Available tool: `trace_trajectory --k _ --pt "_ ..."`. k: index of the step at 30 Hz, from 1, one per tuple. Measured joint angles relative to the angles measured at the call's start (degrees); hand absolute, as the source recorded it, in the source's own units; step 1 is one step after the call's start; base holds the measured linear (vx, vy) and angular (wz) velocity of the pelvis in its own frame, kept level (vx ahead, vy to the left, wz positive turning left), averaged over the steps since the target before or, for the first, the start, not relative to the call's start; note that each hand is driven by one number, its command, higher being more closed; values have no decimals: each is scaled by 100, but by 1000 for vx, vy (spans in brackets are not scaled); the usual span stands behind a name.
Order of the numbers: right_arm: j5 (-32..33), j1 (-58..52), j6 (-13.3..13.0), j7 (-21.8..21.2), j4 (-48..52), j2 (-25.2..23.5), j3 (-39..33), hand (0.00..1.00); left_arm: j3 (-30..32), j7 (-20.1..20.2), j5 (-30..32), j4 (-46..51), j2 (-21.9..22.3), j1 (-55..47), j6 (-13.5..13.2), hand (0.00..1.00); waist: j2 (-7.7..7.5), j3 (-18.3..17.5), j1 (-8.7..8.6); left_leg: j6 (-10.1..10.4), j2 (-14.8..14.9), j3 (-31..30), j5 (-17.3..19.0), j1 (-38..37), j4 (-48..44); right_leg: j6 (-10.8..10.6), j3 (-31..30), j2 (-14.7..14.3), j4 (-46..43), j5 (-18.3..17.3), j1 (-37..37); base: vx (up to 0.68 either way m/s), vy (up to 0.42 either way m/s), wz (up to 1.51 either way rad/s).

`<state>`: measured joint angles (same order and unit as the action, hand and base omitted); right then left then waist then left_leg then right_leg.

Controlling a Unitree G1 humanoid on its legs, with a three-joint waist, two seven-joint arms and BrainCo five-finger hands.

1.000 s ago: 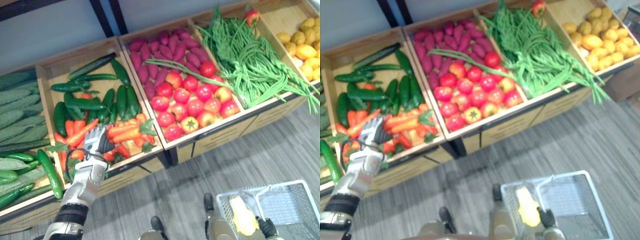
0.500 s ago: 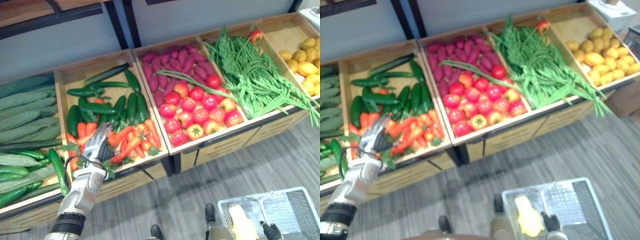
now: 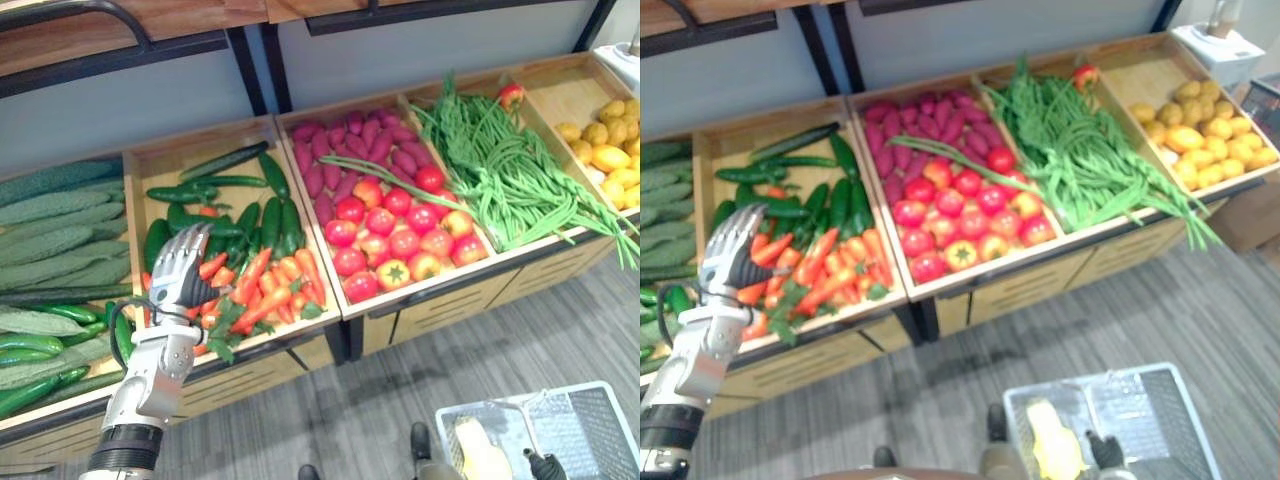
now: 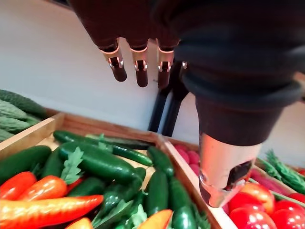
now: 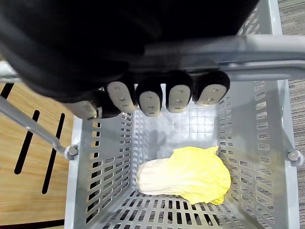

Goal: Pick vegetable in the basket

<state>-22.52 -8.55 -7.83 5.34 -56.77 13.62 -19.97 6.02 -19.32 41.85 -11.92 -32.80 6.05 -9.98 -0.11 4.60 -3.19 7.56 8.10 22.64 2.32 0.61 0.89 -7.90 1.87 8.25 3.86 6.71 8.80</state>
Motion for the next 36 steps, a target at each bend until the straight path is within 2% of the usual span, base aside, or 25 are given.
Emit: trace_trajectory --k 5,9,18,25,36 --pt "-1 4 1 -74 -4 83 1 100 -10 69 -9 49 1 -158 -105 0 -3 -73 -21 -13 -15 -21 9 0 3 -1 5 9 9 0 0 0 0 0" --pt "-5 31 1 -75 -4 98 1 100 -11 160 -29 46 33 -333 -96 0 -5 -84 -126 -15 -33 -89 9 8 2 -1 48 32 8 0 -19 -15 -13 5" --pt "-9 43 18 -75 -44 98 1 100 21 218 -105 -637 565 -526 188 0 -9 -91 -135 -18 -42 -90 15 25 2 -2 40 38 18 1 1 -3 -2 0" --pt "-18 144 19 -74 -44 98 27 100 138 205 -112 -1535 628 -515 365 0 -18 -84 -133 -13 -41 34 44 54 2 -10 -96 16 16 9 111 1 -13 -8" --pt "-16 281 27 -70 -44 98 85 100 161 150 -114 -1595 644 -136 594 0 -63 92 -131 -12 -40 47 55 133 -2 -9 -113 15 5 9 204 0 -2 0"
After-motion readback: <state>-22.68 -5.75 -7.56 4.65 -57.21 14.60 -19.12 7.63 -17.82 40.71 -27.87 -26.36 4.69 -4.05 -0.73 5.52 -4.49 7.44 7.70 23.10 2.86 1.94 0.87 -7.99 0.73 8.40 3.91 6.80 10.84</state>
